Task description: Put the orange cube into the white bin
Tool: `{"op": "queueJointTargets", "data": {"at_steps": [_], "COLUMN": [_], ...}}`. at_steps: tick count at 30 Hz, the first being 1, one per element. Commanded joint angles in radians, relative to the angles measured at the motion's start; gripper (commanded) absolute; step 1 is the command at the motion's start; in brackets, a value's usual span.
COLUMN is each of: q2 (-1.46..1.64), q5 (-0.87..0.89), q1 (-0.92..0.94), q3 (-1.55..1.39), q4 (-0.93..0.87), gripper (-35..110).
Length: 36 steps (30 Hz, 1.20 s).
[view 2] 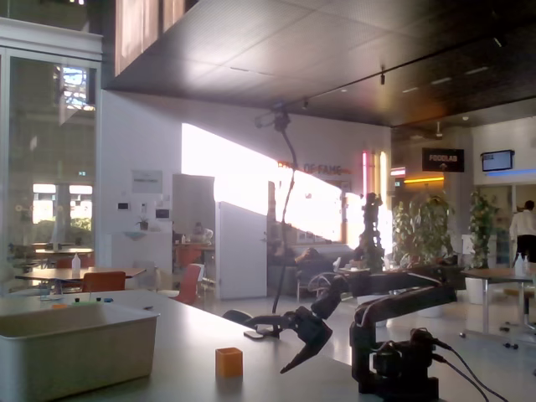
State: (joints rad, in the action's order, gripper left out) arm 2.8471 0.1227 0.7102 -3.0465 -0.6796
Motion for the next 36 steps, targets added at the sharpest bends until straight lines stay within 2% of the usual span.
{"op": "queueJointTargets", "data": {"at_steps": [1,36], "q2": [0.008,0.008], "q5": [0.005,0.002], "q1": [0.002,0.002], "q3": [0.003,0.002], "q4": [0.006,0.011], "gripper": [71,71]}}
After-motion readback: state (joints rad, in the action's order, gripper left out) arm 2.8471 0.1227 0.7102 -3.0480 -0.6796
